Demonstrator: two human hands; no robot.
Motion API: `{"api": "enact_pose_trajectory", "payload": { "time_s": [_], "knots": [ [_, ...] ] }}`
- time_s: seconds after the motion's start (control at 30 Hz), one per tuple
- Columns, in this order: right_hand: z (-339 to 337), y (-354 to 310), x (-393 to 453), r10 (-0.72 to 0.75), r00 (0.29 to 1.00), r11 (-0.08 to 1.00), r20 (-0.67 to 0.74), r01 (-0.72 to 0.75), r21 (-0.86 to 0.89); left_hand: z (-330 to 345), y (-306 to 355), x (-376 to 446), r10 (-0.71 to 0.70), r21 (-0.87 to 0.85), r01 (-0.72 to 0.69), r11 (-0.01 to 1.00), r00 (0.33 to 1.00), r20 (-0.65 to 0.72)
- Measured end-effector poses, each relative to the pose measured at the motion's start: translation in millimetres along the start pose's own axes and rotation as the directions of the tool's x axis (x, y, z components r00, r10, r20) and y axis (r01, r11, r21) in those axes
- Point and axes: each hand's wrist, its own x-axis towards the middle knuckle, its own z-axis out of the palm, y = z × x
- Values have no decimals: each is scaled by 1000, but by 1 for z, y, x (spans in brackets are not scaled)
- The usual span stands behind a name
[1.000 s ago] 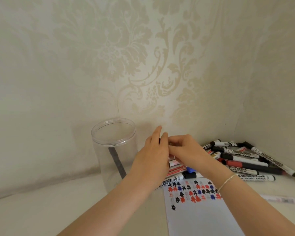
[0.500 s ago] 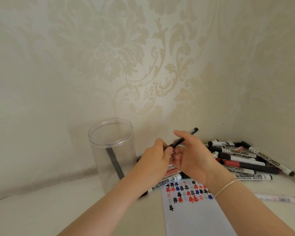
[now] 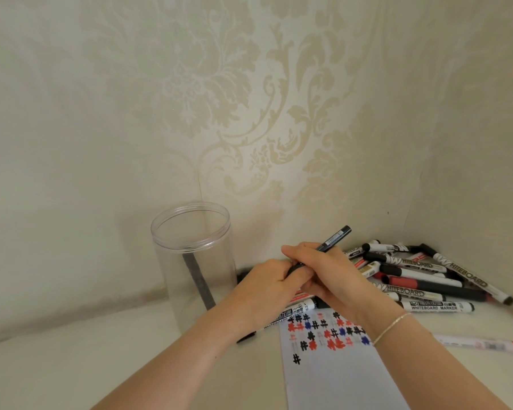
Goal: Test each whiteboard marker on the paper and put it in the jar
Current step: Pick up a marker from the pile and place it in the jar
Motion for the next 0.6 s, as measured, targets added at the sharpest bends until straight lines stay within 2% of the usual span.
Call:
{"api": "enact_pose_trajectory", "payload": {
  "time_s": [0.13, 0.27, 0.37, 0.5, 0.6],
  "knots": [
    [-2, 0, 2, -27, 1000, 999, 9, 27, -31, 3, -3, 2, 2, -70, -4, 998, 999, -39],
    [-3, -7, 0, -42, 998, 997, 36, 45, -70, 6, -5, 4, -53, -164, 44, 985, 997, -56],
    [-1, -8, -2, -60, 990, 995, -124, 50, -87, 7, -8, 3, -68, -141, 60, 988, 996, -51],
    [-13, -1, -10, -92, 894, 994, -439, 109, 14, 11, -11, -10, -54, 29, 55, 998, 998, -39],
    [-13, 17, -25, -23, 900, 992, -435, 76, 104, 19, -27, -20, -11, 151, 18, 988, 999, -48]
  ]
}}
